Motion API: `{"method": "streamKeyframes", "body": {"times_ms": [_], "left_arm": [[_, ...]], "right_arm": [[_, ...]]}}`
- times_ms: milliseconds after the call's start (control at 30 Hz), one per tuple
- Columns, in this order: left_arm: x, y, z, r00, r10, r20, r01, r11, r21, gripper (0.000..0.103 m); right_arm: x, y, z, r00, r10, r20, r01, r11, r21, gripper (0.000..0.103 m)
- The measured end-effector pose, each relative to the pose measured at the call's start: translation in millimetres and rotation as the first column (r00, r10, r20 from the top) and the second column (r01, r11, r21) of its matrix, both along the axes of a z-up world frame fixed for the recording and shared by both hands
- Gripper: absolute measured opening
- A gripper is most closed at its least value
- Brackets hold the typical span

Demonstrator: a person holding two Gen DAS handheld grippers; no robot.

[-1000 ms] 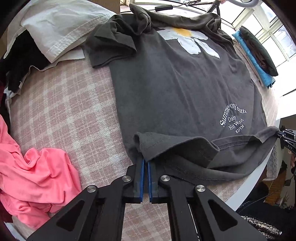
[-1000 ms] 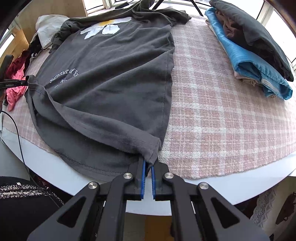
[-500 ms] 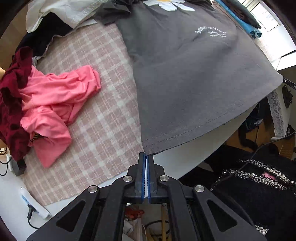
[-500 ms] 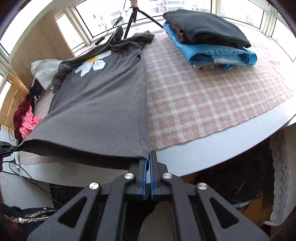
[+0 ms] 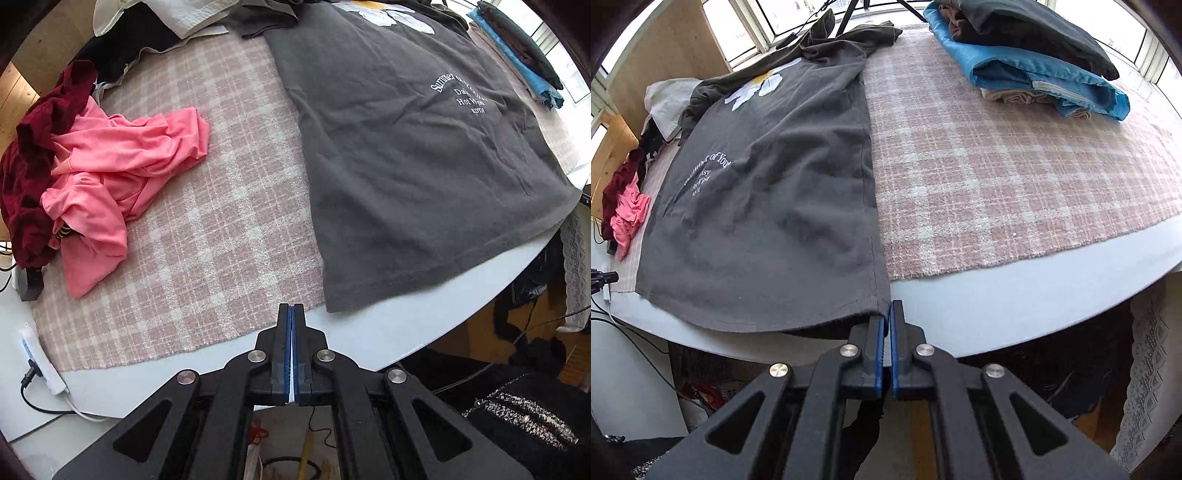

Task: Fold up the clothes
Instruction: 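Pull the hem with both grippers to smooth the shirt body flat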

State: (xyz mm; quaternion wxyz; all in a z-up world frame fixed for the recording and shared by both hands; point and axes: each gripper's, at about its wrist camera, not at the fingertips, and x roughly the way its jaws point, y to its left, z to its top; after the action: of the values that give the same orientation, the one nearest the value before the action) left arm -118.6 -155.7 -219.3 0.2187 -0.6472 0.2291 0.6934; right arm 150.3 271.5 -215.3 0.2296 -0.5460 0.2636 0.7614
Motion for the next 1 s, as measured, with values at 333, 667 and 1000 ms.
{"method": "streamKeyframes", "body": {"times_ms": [333, 667, 1000], "left_arm": [[13, -1, -30, 0.996, 0.066, 0.065, -0.069, 0.997, 0.038, 0.019], [7, 13, -41, 0.993, 0.082, 0.086, -0.089, 0.993, 0.077, 0.024], [39, 16, -10, 0.999, 0.041, 0.029, -0.044, 0.994, 0.098, 0.003]], "right_arm": [[-3, -7, -13, 0.998, 0.056, 0.021, -0.056, 0.998, 0.023, 0.003], [-5, -10, -22, 0.995, 0.084, 0.055, -0.085, 0.996, 0.015, 0.003], [4, -5, -20, 0.998, 0.066, 0.002, -0.066, 0.998, -0.001, 0.003]]}}
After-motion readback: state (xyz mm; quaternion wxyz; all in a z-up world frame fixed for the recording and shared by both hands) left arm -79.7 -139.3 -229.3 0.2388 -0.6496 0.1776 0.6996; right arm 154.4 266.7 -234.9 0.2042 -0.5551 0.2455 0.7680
